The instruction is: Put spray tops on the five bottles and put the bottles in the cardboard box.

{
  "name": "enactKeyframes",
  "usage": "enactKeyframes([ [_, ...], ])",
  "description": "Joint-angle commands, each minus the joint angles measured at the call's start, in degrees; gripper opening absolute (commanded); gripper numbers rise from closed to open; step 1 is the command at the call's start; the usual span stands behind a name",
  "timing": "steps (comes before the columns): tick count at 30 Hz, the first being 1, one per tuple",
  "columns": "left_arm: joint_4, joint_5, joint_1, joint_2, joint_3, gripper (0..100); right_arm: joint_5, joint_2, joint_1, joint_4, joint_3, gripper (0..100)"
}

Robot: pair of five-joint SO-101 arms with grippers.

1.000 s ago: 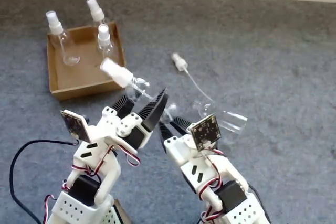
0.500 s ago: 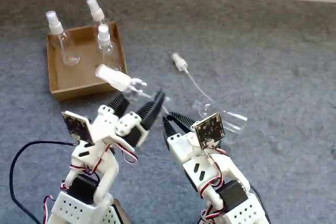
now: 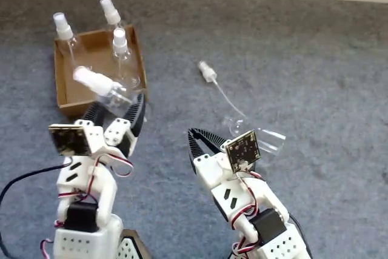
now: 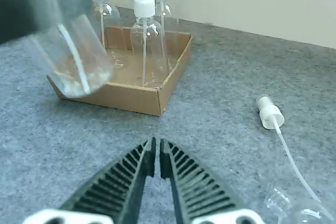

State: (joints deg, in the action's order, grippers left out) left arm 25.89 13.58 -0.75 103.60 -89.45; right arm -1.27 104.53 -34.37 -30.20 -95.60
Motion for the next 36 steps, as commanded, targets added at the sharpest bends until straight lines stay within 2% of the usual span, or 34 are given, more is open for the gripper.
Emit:
enactKeyframes([
  [1,6.33,-4.57,-1.45,-0.04,11.82,15,0.18,0.75,1.10,1.45,-6.73,1.2],
  [4,8.35,-10.11,-1.80,-0.48,14.99,15,0.18,0.75,1.10,1.45,-6.73,1.2],
  [6,8.79,-11.34,-3.56,-2.59,17.01,15,0.18,0.75,1.10,1.36,-6.73,1.2],
  [17,7.91,-11.52,-14.55,-28.88,30.20,15,0.18,0.66,1.19,1.36,-6.73,1.2],
  [23,-5.89,-11.52,-19.56,-40.31,28.35,15,0.26,0.66,1.19,1.27,-6.73,1.2],
  [33,-24.44,-11.69,-19.91,-59.30,27.03,15,0.18,0.66,1.19,1.27,-6.73,1.2],
  [36,-30.95,-15.91,-19.91,-65.27,26.68,15,0.18,0.66,1.19,1.27,-6.73,1.2],
])
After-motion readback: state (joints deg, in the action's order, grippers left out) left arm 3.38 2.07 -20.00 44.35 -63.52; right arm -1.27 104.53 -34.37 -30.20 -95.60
